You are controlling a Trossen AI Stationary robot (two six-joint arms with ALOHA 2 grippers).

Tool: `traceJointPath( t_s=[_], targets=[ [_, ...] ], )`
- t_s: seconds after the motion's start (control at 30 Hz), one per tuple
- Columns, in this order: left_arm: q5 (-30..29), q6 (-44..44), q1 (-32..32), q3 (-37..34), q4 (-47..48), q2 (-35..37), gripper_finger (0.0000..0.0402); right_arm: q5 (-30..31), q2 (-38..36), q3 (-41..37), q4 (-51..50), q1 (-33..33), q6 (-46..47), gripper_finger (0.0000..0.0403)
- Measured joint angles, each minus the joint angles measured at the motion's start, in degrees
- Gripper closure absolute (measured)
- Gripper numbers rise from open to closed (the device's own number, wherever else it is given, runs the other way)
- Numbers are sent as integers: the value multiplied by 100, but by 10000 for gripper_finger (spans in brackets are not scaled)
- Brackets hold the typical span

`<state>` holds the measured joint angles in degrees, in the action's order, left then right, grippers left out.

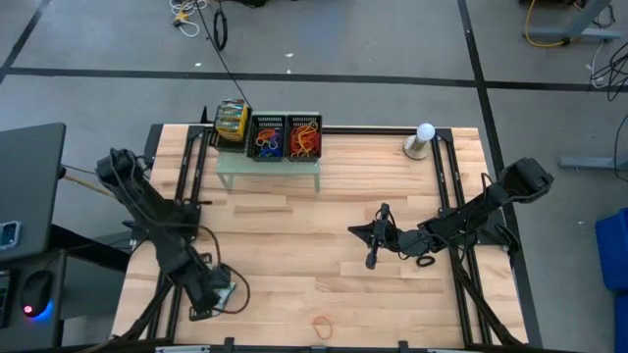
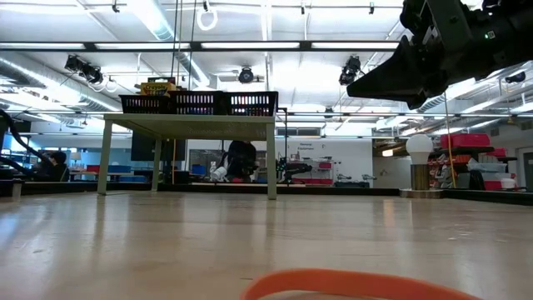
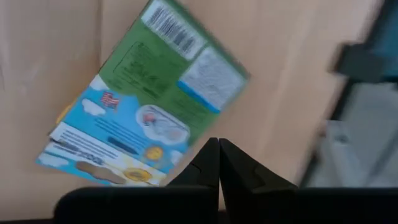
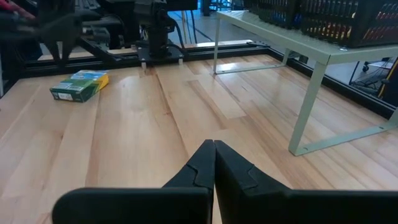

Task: Pick & Place Office Desk Supplies
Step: Put the crayon box into left black bin on the shelf

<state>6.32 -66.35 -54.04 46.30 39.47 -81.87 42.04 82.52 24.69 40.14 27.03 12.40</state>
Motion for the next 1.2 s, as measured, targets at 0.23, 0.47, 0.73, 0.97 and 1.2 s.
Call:
traceJointPath(
  t_s=[0.23, 0.47, 0.73, 0.97, 1.2],
  targets=[
    [-593, 682, -12, 4, -334, -722, 395, 0, 0, 0, -2, 0, 0, 396],
    [-2167, 1361, 667, 7, -388, -634, 396, 1, 0, 0, 18, 1, 0, 396],
    [-2481, 3356, 2127, 381, -1295, -389, 388, 1, 0, 0, 31, 3, 21, 396],
    [-1935, 4000, 2132, 687, 666, -395, 305, 0, 0, 0, 31, 21, 22, 396],
    [-1885, 2773, 1402, 577, 2559, -395, 220, 0, 0, 0, 29, 17, 22, 396]
  ],
)
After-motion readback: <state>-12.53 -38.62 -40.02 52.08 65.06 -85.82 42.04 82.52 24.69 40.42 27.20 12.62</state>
